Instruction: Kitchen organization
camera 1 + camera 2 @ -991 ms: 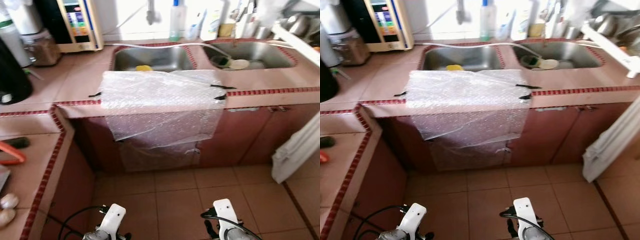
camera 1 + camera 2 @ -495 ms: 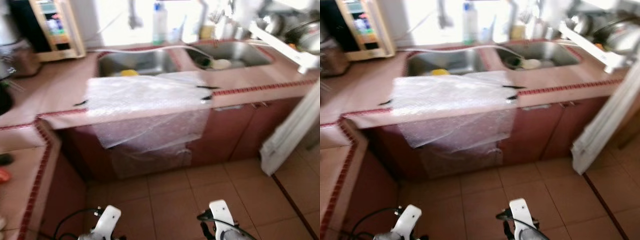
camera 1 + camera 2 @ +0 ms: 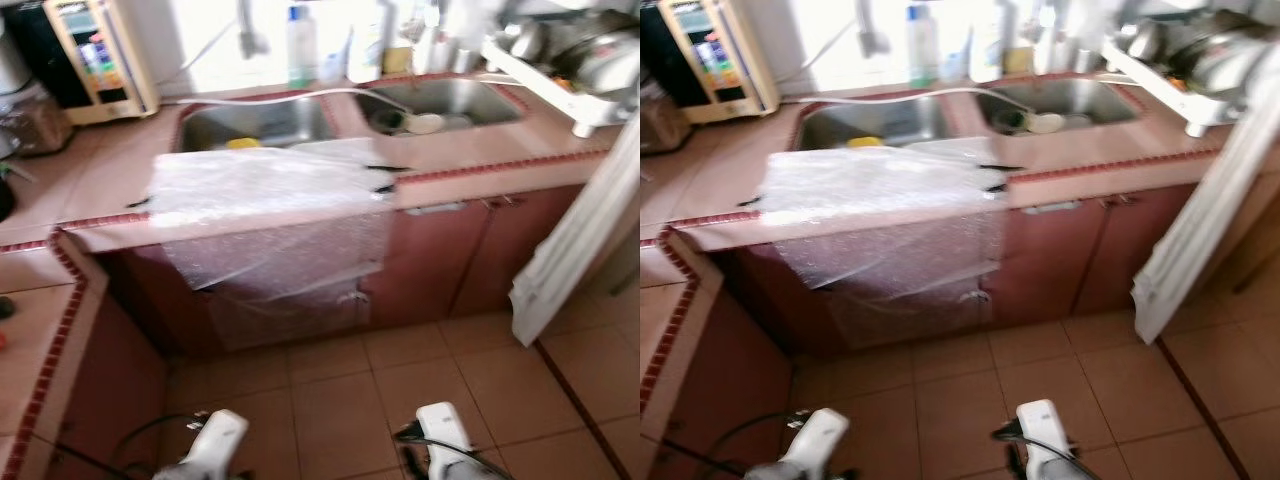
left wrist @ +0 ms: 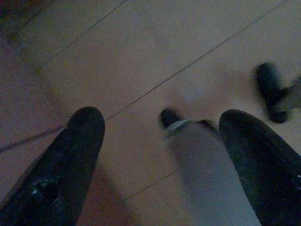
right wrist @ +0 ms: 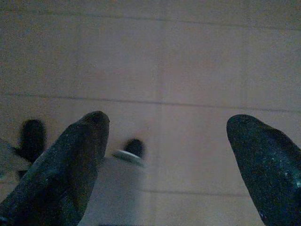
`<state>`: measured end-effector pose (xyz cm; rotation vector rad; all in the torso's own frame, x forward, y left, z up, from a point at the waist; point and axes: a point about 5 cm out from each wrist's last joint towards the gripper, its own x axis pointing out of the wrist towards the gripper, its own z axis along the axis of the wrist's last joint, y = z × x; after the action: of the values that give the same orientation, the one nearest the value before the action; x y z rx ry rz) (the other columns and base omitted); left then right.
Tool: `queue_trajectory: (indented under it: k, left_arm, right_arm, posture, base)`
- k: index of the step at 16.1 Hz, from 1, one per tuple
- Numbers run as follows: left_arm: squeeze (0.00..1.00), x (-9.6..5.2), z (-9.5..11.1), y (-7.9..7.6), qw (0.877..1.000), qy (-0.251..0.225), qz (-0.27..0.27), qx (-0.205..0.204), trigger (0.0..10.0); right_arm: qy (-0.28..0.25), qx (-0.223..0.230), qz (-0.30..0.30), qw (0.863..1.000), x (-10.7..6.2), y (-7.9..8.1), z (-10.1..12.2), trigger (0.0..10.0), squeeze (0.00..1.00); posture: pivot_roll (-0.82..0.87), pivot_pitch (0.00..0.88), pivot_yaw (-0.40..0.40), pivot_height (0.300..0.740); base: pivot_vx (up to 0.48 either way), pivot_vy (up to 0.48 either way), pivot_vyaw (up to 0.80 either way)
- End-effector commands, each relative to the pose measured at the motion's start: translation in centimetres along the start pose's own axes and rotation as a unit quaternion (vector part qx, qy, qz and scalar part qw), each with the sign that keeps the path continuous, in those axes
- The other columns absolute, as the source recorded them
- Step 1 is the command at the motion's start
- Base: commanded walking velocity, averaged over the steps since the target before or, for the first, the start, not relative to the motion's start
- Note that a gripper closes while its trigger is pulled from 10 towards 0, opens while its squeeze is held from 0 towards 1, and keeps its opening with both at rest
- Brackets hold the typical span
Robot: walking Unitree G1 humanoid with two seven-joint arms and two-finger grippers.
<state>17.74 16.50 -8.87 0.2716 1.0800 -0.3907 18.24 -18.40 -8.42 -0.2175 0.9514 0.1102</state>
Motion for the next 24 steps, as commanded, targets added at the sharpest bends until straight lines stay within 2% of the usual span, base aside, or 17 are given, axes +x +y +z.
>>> queue_trajectory:
  k: [1,9,15,19,21,22,24]
  left_arm:
    - [0.00,-0.2,-0.3,0.7,1.000,0.005,0.010,0.007,10.0]
    - [0.00,-0.2,-0.3,0.7,1.000,0.010,0.012,0.023,10.0]
    - [0.00,-0.3,0.2,1.4,0.999,0.006,0.037,0.027,10.0]
    - [0.00,-0.4,1.2,1.9,0.997,-0.027,0.055,0.043,10.0]
    - [0.00,-0.4,1.9,1.9,0.997,-0.053,0.046,-0.009,10.0]
    - [0.00,-0.4,2.1,2.2,0.995,-0.067,0.068,-0.002,10.0]
    - [0.00,-0.6,2.8,2.6,0.992,-0.096,0.080,-0.034,10.0]
  right_arm:
    - [-0.004,0.001,0.001,1.000,0.1,0.2,0.3,10.0,0.00]
    - [-0.004,0.005,0.003,1.000,0.1,0.4,0.3,10.0,0.00]
    - [-0.006,0.004,0.011,1.000,0.1,0.6,0.4,10.0,0.00]
    - [-0.008,0.011,0.018,1.000,0.1,0.9,0.4,10.0,0.00]
    - [0.000,0.011,0.019,1.000,0.1,1.0,0.3,10.0,0.00]
    - [0.004,0.011,0.024,1.000,0.1,1.0,0.1,10.0,0.00]
    - [0.008,0.011,0.026,1.000,0.1,1.1,0.0,10.0,0.00]
  posture:
    - [-0.11,0.000,0.069,0.740]
    - [-0.11,0.000,0.076,0.740]
    - [-0.10,0.000,0.077,0.740]
    - [-0.10,0.000,0.078,0.740]
    - [-0.10,0.000,0.079,0.740]
    - [-0.09,0.000,0.078,0.740]
    - [-0.08,0.000,0.072,0.740]
  base:
    - [0.000,-0.439,0.00]
    - [0.000,-0.399,0.00]
    - [0.000,0.000,0.00]
    - [0.000,0.000,0.00]
    - [0.000,0.000,-0.61]
    - [0.000,0.000,-0.76]
    - [0.000,0.000,-0.72]
